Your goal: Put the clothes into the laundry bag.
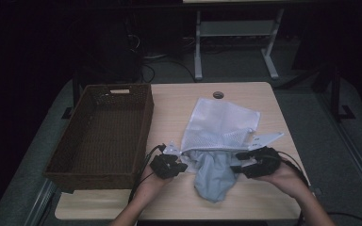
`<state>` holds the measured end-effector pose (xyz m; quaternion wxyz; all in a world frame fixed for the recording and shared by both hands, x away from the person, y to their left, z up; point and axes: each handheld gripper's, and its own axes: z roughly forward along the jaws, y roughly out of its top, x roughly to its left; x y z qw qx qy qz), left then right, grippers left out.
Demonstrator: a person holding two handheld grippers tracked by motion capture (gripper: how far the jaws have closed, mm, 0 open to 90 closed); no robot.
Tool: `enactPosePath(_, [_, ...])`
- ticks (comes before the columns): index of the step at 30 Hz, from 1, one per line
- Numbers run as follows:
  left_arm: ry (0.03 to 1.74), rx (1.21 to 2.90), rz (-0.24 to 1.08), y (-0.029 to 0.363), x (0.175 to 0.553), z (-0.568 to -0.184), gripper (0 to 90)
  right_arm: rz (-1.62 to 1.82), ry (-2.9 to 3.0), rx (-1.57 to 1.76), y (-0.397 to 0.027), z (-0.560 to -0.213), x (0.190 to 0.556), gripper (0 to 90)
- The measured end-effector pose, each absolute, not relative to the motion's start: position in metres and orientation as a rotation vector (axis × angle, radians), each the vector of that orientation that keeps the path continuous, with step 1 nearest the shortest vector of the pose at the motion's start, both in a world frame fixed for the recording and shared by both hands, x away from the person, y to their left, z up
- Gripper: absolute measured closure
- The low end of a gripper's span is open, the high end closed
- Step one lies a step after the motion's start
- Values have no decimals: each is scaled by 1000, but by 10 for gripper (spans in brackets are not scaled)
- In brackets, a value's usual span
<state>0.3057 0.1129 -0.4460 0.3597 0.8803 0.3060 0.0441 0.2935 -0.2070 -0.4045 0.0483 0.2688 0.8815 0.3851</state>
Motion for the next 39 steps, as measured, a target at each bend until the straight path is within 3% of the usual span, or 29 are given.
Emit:
enactPosePath(10, [774, 2289, 111, 113, 307, -448, 892, 1079, 2815, 517, -146, -418, 273, 235])
enactPosePath(15, [769, 2305, 114, 111, 306, -450, 892, 933, 2848, 466, -130, -437, 270, 206])
enactPosePath(20, [762, 2319, 116, 110, 306, -450, 892, 859, 2851, 472, -126, -450, 269, 310])
enactPosePath(24, [750, 2331, 110, 109, 306, -451, 892, 902, 2865, 529, -129, -450, 272, 578])
enactPosePath(27, [742, 2345, 109, 108, 305, -451, 892, 919, 2852, 553, -132, -450, 274, 686])
enactPosePath(31, [736, 2346, 104, 107, 305, -452, 893, 926, 2836, 569, -133, -447, 274, 738])
enactPosePath(39, [707, 2373, 87, 102, 305, -454, 893, 970, 2753, 655, -134, -435, 283, 744])
